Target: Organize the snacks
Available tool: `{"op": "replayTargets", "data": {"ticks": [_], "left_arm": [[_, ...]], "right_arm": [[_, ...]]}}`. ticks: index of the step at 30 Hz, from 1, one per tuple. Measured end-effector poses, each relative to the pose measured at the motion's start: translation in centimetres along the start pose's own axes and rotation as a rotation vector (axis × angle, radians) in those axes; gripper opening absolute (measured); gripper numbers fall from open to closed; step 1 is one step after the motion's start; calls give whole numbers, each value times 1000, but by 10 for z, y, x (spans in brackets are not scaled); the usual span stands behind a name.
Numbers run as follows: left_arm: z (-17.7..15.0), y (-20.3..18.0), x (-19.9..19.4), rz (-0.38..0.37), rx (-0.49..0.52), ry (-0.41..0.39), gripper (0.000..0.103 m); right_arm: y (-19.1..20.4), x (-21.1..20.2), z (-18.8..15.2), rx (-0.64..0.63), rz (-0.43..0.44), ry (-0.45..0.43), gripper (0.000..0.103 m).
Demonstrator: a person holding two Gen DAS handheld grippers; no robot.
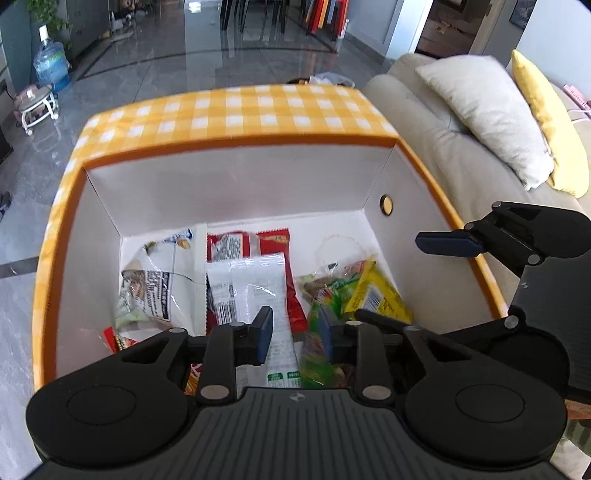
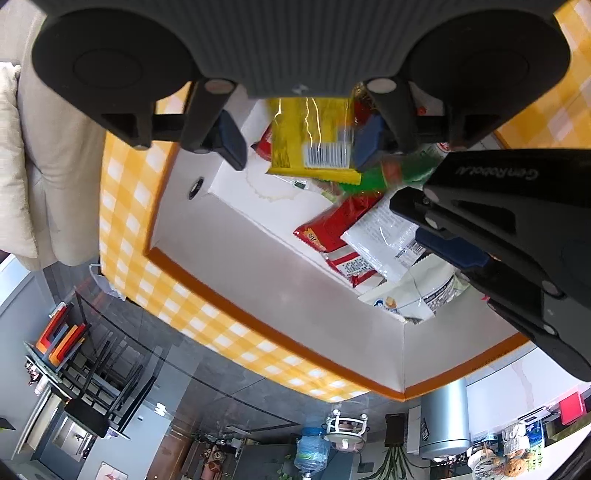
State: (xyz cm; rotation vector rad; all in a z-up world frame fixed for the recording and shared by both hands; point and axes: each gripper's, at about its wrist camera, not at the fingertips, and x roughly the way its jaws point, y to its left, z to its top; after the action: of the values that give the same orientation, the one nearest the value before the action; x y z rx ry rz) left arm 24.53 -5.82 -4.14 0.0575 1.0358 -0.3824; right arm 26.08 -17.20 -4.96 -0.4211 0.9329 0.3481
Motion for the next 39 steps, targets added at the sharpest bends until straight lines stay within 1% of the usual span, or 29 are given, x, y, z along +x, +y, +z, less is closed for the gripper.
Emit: {"op": "replayTargets", "data": {"ticks": [2, 3, 5, 6, 7, 9, 10, 13, 14, 16, 19, 21, 22, 26, 27, 29, 31, 36, 39], "left_arm": [[0, 1, -9, 9, -4, -25, 47], [0, 1, -15, 16, -7, -41, 50], [0, 3, -26, 27, -19, -73, 60], [-1, 5, -31, 32, -26, -88, 63], [-1, 6, -37, 38, -35, -103, 68], [-3, 9, -50, 59, -53, -143, 70], [-3, 9, -57, 70, -59, -164, 73], [-6, 10, -83, 101, -78, -246, 80], [-8, 10, -92, 111, -81, -278, 83], [-12, 8, -110, 129, -84, -346, 87], [-20, 2, -136, 160, -64, -443, 91], [-23, -3, -151, 190, -37, -489, 92], [-26, -6, -157, 213, -23, -507, 92], [-38, -27, -179, 352, 33, -575, 94], [-43, -31, -184, 370, 42, -592, 94], [-51, -38, -193, 383, 54, -618, 94], [-59, -43, -198, 379, 57, -627, 94], [-78, -39, -202, 344, -2, -607, 95], [-90, -34, -200, 361, -36, -587, 95]], "right_arm": [[0, -5, 1, 8, -5, -8, 75], [0, -9, 2, 16, -7, -12, 80], [-1, -18, 4, 33, -17, -28, 87], [-2, -24, 4, 47, -21, -39, 89], [-2, -29, 5, 61, -22, -46, 90], [-5, -40, 5, 102, -19, -65, 94], [-6, -47, 5, 126, -18, -76, 94], [-11, -67, 5, 196, -29, -104, 96], [-11, -75, 4, 221, -37, -113, 99], [-13, -91, 3, 273, -52, -144, 99], [-14, -118, 0, 353, -57, -178, 99], [-13, -138, -3, 403, -61, -210, 99], [-12, -147, -4, 418, -64, -225, 99], [-6, -186, -17, 480, -74, -299, 99], [-2, -195, -22, 492, -74, -318, 99], [3, -212, -30, 505, -81, -349, 99], [11, -224, -39, 509, -93, -371, 99], [33, -249, -67, 513, -156, -422, 99], [44, -256, -83, 524, -195, -442, 99]]}}
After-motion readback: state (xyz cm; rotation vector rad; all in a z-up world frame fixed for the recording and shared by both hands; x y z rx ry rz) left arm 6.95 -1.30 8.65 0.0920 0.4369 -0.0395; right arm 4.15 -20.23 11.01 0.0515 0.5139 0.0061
